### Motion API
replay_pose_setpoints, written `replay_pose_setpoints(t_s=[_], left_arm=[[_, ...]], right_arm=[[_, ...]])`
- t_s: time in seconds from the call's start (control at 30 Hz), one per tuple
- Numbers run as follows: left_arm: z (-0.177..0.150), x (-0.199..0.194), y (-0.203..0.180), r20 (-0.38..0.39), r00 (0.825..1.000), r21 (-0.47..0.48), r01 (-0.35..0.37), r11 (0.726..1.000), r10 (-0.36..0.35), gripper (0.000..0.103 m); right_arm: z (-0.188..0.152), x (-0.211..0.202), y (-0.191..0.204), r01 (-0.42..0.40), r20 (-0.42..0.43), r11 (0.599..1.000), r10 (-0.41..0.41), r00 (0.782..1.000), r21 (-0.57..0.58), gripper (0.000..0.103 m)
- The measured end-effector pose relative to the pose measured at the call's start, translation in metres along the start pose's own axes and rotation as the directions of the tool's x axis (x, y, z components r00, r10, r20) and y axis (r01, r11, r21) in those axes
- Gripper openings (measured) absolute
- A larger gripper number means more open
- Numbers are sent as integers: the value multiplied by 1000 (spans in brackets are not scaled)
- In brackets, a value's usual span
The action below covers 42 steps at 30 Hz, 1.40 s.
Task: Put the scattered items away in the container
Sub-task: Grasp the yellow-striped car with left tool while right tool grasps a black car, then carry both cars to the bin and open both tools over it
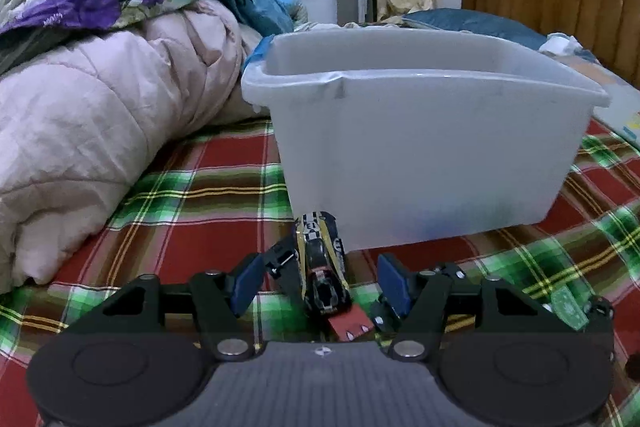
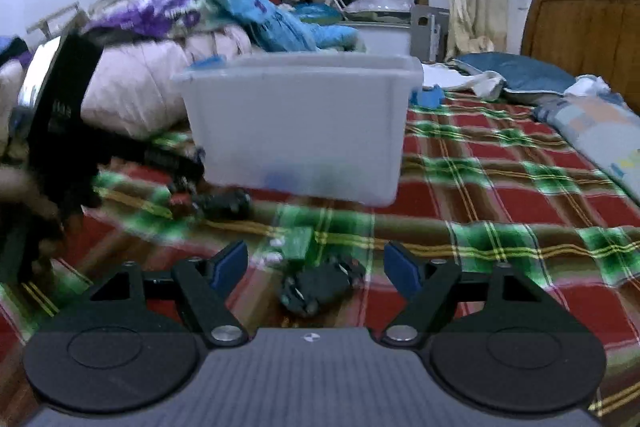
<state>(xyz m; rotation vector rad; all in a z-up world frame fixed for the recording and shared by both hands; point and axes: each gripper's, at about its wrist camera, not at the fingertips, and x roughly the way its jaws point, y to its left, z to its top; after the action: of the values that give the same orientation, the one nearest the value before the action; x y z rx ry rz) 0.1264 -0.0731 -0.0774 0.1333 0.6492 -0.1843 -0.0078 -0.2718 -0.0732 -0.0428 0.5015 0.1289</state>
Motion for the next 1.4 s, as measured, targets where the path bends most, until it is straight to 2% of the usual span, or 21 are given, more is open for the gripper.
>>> replay_pose_setpoints(t_s=[0.1,0.17,0.27,0.33,0.43,0.5,0.57,0.67,0.83,1.0,1.17,1.4], left_arm=[[-1,10,0,-17,1000,-11,-2,1000,1,56],[-2,14,0,-30,1000,-19,-1,1000,0,43],[-4,17,2,-31,1000,-29,4,1000,-4,35],[-5,18,1,-26,1000,-24,1,1000,-2,34],[-4,19,2,-25,1000,-23,6,1000,-7,34],[-4,19,2,-23,1000,-24,10,1000,-10,34],[-4,20,4,-20,1000,-28,17,999,-18,34],[-4,16,8,-6,1000,-38,24,999,-24,34],[-1,5,14,23,999,-54,47,997,-45,34],[2,-14,17,60,996,-49,61,997,-58,34],[6,-28,22,83,994,-64,77,995,-72,34],[13,-44,23,108,990,-71,94,993,-86,34]], right_arm=[[-6,5,4,22,-19,1000,-22,1000,-9,78],[-10,7,3,29,-30,1000,-29,999,-2,77],[-15,13,1,39,-48,999,-38,998,14,75],[-17,20,-1,50,-72,998,-48,996,33,73],[-21,30,-4,42,-108,997,-36,994,61,63],[-21,34,-4,43,-115,996,-34,993,74,61],[-19,36,-3,37,-114,996,-28,993,78,47],[-19,35,-5,27,-108,995,-17,994,92,40],[-18,30,-8,23,-102,994,-12,995,104,37],[-15,21,-8,33,-73,995,-26,997,93,36],[-16,23,-9,39,-79,994,-31,996,98,36],[-9,7,-13,54,-35,993,-50,998,102,35]])
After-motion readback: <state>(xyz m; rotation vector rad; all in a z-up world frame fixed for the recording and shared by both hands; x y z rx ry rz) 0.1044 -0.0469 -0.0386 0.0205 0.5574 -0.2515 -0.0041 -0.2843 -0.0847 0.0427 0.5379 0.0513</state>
